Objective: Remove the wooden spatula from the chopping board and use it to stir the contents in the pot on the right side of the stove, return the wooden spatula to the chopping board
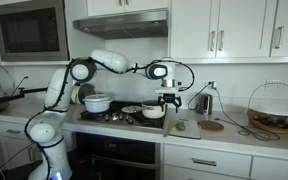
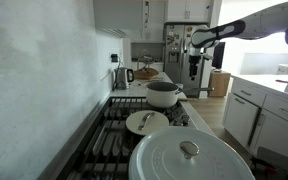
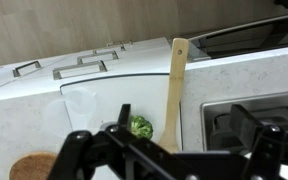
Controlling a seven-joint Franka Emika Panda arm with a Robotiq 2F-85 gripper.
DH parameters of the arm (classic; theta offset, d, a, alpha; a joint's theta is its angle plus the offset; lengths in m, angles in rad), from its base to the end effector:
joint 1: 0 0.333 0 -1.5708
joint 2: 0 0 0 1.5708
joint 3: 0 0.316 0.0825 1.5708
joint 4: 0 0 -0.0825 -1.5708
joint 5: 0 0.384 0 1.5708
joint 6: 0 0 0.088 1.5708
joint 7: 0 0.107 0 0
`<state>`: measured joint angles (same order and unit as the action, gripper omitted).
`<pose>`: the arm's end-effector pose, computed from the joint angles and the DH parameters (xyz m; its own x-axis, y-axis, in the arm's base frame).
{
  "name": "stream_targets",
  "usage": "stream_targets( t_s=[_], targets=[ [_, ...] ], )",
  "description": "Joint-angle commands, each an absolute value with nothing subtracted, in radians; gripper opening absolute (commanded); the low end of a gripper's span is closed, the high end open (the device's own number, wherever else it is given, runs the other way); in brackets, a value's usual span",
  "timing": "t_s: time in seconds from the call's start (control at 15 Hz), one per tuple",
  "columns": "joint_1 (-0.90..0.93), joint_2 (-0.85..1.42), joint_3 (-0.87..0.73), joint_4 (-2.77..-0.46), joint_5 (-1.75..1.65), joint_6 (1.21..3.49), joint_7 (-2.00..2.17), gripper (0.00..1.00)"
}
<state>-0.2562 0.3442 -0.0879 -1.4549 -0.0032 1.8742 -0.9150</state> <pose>0.6358 -0.2193 0.4967 0.8369 0.5469 0.0205 0.5439 -0.8353 0.0803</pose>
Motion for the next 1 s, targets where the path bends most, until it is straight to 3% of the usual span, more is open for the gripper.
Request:
stream_targets(
  t_s=[0.0,0.93],
  targets=[
    [-0.247,0.251,-0.102,-1.606,-0.034,1.94,-0.888,1.0],
    [-0.237,0.147,-0.13,-1.946,-0.052,2.233,-0.848,1.0]
  ],
)
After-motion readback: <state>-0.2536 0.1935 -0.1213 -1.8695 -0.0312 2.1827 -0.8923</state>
